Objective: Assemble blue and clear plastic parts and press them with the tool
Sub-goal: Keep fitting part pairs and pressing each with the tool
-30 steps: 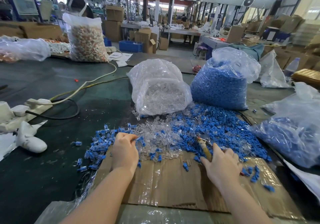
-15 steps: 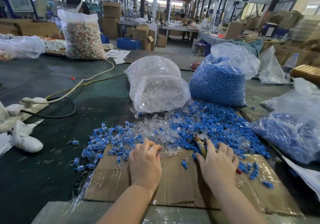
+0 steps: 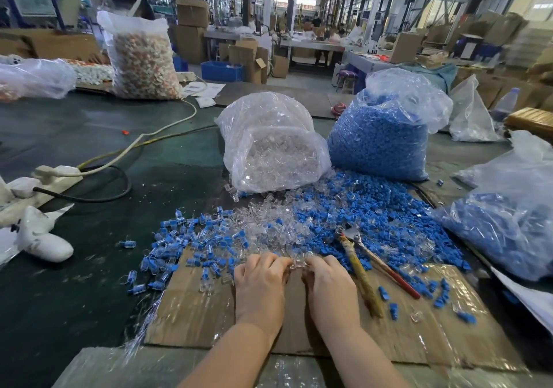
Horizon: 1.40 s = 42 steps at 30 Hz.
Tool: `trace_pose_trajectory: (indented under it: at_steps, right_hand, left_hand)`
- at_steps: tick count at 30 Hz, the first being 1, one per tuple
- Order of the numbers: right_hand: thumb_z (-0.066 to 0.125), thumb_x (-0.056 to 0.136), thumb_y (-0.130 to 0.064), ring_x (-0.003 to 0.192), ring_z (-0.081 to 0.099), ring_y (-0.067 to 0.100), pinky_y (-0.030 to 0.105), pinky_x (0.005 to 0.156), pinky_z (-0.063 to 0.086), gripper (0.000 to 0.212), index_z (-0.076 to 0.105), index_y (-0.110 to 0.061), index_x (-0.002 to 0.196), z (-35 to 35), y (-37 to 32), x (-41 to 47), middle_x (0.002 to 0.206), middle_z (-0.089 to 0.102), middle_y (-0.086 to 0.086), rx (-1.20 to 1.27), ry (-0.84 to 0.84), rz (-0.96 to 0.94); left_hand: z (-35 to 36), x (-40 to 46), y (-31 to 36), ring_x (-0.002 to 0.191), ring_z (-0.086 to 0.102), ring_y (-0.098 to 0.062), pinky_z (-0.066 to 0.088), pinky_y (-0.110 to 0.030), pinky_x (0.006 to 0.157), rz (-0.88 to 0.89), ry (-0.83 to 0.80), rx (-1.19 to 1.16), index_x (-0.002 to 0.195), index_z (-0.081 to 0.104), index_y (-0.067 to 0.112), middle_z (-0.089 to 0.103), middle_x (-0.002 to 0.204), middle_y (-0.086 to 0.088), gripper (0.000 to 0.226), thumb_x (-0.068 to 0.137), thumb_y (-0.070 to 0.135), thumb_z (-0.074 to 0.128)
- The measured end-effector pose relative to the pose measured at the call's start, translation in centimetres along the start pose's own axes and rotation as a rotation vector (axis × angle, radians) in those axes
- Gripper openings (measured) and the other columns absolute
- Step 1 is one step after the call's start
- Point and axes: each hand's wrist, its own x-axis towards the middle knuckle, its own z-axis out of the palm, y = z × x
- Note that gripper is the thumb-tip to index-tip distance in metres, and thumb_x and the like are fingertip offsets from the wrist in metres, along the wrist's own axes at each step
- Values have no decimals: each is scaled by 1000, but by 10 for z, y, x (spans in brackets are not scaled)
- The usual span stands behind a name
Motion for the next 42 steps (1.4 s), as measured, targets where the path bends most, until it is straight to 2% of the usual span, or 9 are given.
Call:
trace_pose_trajectory:
  at_steps: [4,11,16,21,26,29,33,42]
  right_hand:
    - [53,92,-11,94,55,17,22,81,39,20,65,-16,107,3,-2,-6,102,60,0,110,52,18]
    - [60,89,-16,82,54,13,22,69,39,2,60,-16,87,1,0,-11,87,59,-8,208,97,28]
    - [64,86,-15,80,51,14,25,69,41,9,58,-16,80,1,1,-12,82,56,-6,235,144,39]
    - [63,87,-17,75,54,13,22,65,38,10,58,-17,79,2,2,-12,78,58,-10,221,134,25]
    - [63,88,-17,76,54,12,23,66,40,9,58,-18,80,3,2,-13,78,59,-10,228,137,37]
    - [63,87,-16,76,55,14,25,66,41,9,58,-17,80,2,2,-13,78,59,-8,224,135,38]
    - [62,88,-17,76,54,14,27,68,42,8,58,-17,81,2,2,-13,79,59,-8,215,118,41]
    - [57,91,-20,80,53,12,27,71,43,7,58,-17,85,2,2,-12,83,60,-7,223,93,36]
  left_hand:
    - [0,1,-2,112,33,-7,14,-24,89,3,-10,-15,129,46,40,49,117,21,33,97,34,40]
    - [0,-3,-3,110,33,-6,20,-22,91,25,6,-45,118,50,39,48,115,19,24,95,35,43]
    - [-1,-9,-3,103,40,-6,29,-20,90,87,54,-97,117,52,33,55,111,17,24,95,32,46]
    - [-2,-12,-2,100,50,-2,42,-19,87,151,33,-157,121,53,29,57,110,14,26,96,27,46]
    - [-2,-15,-1,107,53,-6,39,-15,92,145,63,-198,132,49,20,60,117,8,42,92,8,53]
    - [-4,-14,1,98,60,-10,40,-14,85,150,81,-233,126,55,11,66,107,1,44,85,-1,61]
    - [-6,-15,2,98,59,-5,39,-9,85,126,90,-298,125,54,12,64,110,3,42,86,1,60]
    - [-6,-14,1,93,57,-10,49,-26,84,148,73,-213,117,63,16,64,105,4,32,87,6,59]
